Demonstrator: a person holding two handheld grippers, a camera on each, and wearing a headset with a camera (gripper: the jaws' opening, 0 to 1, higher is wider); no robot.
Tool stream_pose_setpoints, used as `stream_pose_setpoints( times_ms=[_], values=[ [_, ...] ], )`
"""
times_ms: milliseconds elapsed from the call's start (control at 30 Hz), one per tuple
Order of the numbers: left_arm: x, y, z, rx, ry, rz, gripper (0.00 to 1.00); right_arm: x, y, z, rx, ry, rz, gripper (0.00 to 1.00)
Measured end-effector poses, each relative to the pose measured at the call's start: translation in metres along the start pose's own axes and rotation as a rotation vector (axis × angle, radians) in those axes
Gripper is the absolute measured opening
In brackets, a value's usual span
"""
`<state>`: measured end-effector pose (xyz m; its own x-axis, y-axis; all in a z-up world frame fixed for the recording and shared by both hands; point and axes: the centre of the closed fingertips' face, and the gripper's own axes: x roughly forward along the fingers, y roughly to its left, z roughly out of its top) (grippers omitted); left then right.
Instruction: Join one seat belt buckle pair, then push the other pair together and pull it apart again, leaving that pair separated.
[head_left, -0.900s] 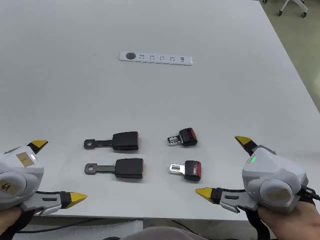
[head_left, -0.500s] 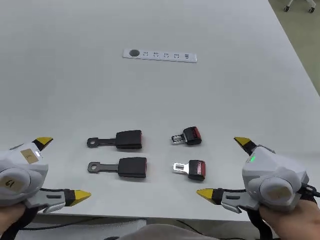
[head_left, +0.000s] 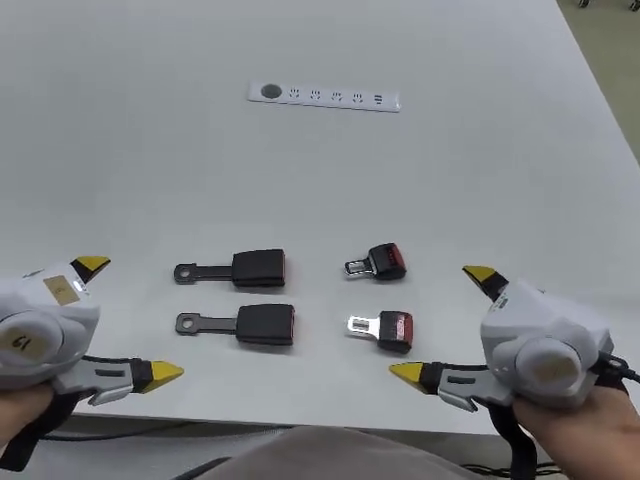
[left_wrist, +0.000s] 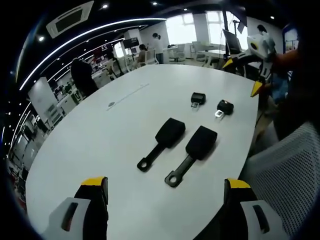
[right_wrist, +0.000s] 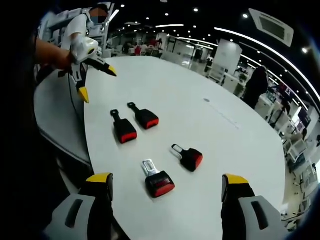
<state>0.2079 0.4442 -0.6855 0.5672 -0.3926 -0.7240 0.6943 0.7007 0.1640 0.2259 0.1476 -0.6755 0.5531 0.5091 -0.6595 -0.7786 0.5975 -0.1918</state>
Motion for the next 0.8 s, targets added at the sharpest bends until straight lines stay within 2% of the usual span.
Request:
stream_pose_setpoints(
  times_ms=[200, 300, 367, 600, 800],
  values=[
    [0.0008, 0.0025, -0.0027, 0.011, 0.007, -0.006, 0.98, 0.0029, 0.0005, -0.0005, 0.003, 0.007, 0.008, 0.90],
    [0.0006, 0.0031, -0.0014, 0.013, 0.006, -0.003, 0.97, 0.0029, 0.0042, 0.0010, 0.003, 0.009, 0.030, 0.85],
    [0.0020, 0.0026, -0.0013, 0.013, 0.007, -0.004, 0.97, 0.0045, 0.0021, 0.0006, -0.004, 0.010, 0.023, 0.85],
    [0.0037, -0.0008, -0.0055, 0.069, 0.038, -0.015, 0.94, 0.0070, -0.0008, -0.0045, 0.011, 0.013, 0.015, 0.83],
    [0.0031, -0.0009, -0.0063, 0.059, 0.043, -0.022, 0.94, 0.0085, 0.0027, -0.0053, 0.001, 0.019, 0.024, 0.80]
  ],
)
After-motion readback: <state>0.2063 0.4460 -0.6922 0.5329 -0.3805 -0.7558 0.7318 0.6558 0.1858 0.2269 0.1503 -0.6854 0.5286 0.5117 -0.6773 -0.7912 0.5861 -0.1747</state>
